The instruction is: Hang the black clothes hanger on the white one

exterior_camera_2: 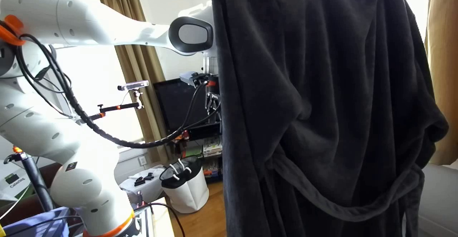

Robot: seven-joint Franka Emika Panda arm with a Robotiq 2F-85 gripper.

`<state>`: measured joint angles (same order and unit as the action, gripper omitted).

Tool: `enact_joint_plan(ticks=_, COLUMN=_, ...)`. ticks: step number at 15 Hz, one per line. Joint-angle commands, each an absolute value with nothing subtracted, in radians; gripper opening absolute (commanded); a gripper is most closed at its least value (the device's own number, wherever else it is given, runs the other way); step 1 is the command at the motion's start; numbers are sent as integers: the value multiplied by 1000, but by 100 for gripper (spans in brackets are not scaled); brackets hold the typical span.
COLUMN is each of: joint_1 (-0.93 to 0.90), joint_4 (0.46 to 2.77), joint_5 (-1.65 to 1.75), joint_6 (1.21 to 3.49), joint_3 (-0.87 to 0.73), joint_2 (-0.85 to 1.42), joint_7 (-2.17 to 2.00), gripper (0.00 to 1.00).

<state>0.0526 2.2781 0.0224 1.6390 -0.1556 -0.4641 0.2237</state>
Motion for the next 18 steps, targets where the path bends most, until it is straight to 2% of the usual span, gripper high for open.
enact_joint_plan(ticks=1, joint_1=-19, joint_4=2217, joint_5=12, joint_6=1677, joint_3=-82, joint_2=-440, joint_7=281, gripper=100)
enact_joint_plan(ticks=8, joint_1=-147, joint_4=2113, joint_5=34, joint_6=1658, joint_3=27, joint_2=-536, joint_7=419, gripper=100)
enact_joint_plan(ticks=14, joint_1=-259, joint_4=2120, joint_5=53, joint_6=1708, joint_3=90, joint_2=-682, joint_7=529, gripper=100)
enact_joint_plan(ticks=15, joint_1=-242, joint_4=2078, joint_5=33, joint_6=1679, joint_3=71, joint_2=-618, joint_7=487, gripper=100)
enact_joint_plan(ticks=18, joint_1=-251, joint_4=2077, joint_5=34, joint_6=1679, joint_3=75, joint_2=-637, joint_7=484, gripper=100)
